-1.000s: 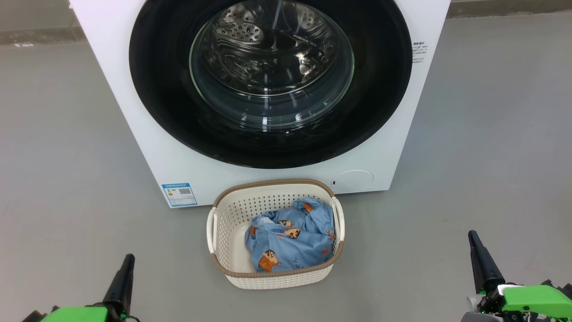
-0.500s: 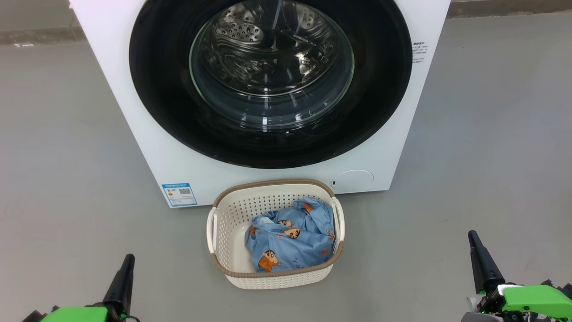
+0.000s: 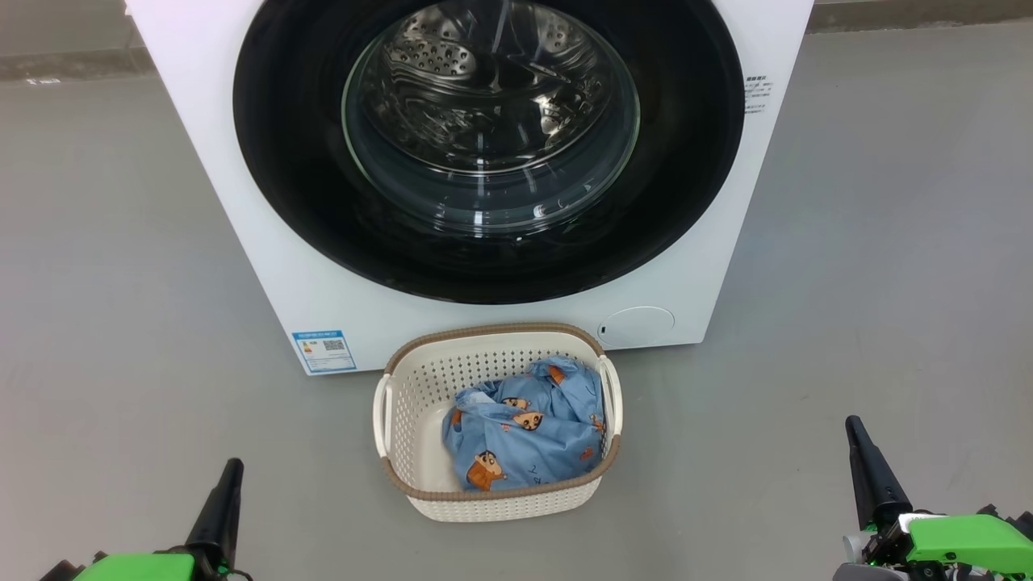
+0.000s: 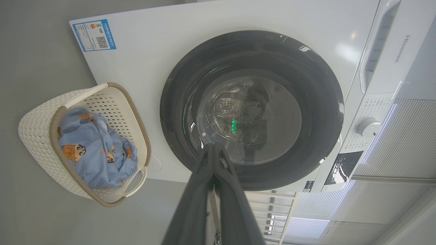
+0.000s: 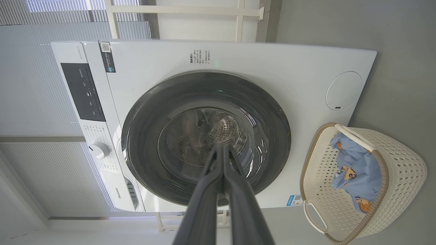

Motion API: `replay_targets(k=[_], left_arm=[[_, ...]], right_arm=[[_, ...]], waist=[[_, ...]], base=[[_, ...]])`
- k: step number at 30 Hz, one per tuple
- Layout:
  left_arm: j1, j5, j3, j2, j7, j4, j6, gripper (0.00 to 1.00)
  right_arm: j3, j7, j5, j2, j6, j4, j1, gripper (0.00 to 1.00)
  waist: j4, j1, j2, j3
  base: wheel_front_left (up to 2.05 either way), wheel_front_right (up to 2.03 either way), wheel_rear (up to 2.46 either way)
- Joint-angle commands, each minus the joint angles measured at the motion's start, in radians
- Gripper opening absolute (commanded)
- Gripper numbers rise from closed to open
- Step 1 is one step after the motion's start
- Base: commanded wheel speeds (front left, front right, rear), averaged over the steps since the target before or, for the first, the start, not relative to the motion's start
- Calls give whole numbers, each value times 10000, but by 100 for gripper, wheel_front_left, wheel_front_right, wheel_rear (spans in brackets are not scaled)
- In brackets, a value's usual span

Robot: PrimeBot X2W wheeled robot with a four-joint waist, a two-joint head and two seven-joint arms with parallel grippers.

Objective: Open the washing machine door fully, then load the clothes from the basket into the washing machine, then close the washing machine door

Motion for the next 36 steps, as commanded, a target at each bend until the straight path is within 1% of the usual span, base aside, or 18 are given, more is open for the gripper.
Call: replay_targets(k=[1,36], left_arm=[[-418,-5,339,120,59,-187,-71,0],[-418,-6,338,120,59,-187,-71,0]], right_arm=[[276,73,55,-125,-11,-250,-398,0],[277,73,55,-125,-11,-250,-398,0]], waist=[[0,0,0,0],[0,0,0,0]], base=[[0,0,0],[0,0,0]])
